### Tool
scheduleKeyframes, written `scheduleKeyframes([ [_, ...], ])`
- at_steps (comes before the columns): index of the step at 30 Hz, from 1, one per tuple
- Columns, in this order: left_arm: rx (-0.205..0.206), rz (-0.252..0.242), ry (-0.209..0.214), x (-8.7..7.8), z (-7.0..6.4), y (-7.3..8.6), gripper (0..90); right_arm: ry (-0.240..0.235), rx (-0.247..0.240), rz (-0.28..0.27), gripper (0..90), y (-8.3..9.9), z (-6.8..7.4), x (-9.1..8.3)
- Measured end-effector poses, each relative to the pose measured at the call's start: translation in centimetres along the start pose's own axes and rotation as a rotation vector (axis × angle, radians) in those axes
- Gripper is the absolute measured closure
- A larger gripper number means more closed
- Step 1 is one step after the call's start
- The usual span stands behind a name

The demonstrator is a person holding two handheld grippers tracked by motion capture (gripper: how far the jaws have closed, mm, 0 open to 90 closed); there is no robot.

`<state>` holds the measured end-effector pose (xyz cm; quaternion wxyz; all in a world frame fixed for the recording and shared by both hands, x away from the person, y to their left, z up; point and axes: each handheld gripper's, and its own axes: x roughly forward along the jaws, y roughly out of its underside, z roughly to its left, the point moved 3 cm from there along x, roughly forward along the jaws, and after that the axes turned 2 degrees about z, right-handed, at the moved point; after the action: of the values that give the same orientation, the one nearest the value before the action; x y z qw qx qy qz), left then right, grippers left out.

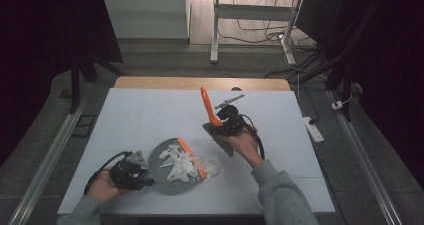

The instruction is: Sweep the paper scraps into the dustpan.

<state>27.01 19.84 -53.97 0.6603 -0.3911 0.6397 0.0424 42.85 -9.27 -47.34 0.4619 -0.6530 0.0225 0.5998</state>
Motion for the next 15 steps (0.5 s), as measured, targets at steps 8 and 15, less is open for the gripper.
scheduleKeyframes([
  [8, 0.006, -0.002, 0.015, -0.2, 0.0, 0.6, 62.3, 0.018, 0.032, 0.022, 76.9, 2.4, -0.6, -0.2],
  [15, 0.031, 0.001, 0.031, -0.5, -0.2, 1.1, 62.3, 0.029, 0.051, 0.05, 76.8, 3.9, -0.6, 0.2],
])
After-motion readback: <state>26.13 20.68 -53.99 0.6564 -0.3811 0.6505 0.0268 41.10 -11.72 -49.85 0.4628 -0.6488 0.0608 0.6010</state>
